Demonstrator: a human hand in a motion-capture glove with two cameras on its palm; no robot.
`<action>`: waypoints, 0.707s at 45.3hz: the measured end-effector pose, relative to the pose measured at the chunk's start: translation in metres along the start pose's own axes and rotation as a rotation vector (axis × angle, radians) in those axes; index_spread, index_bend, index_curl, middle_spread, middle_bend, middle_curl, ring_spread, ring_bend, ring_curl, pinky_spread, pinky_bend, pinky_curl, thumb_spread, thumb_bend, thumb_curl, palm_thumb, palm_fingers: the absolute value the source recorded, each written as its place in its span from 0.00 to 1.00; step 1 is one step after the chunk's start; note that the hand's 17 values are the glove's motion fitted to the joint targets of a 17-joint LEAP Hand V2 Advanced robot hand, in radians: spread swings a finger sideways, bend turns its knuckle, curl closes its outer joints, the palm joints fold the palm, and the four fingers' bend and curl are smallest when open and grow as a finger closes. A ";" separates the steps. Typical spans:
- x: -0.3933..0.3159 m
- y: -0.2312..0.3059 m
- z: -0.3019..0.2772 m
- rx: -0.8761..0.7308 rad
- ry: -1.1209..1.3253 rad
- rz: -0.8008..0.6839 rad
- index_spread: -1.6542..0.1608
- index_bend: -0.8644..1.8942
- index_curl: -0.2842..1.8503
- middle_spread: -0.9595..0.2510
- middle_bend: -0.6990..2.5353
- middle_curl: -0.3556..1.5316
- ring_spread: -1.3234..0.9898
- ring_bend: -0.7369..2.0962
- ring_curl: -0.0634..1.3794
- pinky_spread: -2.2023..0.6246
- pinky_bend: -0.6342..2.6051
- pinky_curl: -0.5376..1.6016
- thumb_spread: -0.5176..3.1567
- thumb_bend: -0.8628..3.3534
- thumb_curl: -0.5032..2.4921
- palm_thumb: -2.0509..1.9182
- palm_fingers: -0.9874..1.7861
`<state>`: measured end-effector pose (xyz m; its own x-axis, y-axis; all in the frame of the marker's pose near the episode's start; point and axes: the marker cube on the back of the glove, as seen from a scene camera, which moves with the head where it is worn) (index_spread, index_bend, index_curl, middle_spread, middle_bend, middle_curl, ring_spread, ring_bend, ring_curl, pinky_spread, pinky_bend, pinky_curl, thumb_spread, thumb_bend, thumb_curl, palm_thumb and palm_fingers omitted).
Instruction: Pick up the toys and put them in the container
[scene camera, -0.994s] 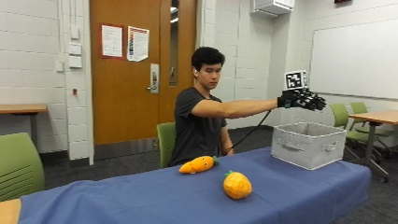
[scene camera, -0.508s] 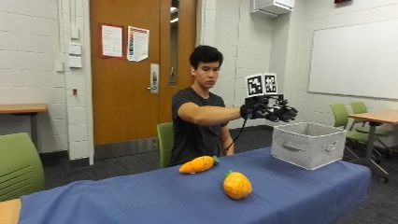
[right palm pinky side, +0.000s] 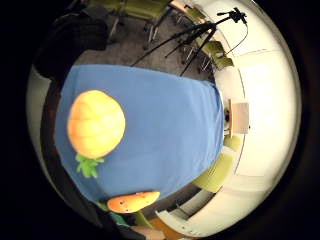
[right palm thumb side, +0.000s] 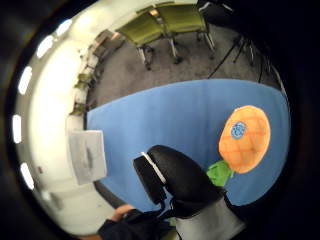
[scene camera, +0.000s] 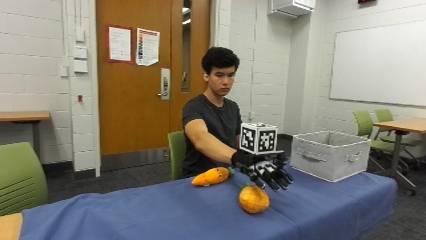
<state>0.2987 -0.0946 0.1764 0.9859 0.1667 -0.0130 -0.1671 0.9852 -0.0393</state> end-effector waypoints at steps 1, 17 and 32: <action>0.002 0.000 0.007 -0.011 -0.003 0.003 0.73 0.38 0.30 0.66 0.30 0.48 0.45 0.47 0.23 0.75 0.45 0.40 0.43 0.19 0.25 0.49 0.36; 0.024 0.010 0.079 -0.137 -0.031 0.035 0.73 0.38 0.31 0.67 0.28 0.46 0.47 0.40 0.20 0.76 0.46 0.40 0.42 0.19 0.24 0.49 0.34; 0.034 0.027 0.079 -0.149 -0.034 0.040 0.71 0.59 0.41 0.70 0.26 0.40 0.49 0.36 0.19 0.75 0.43 0.39 0.43 0.20 0.25 0.53 0.42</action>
<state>0.3279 -0.0587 0.2537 0.9777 0.2093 0.0158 -0.2027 0.9611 -0.1876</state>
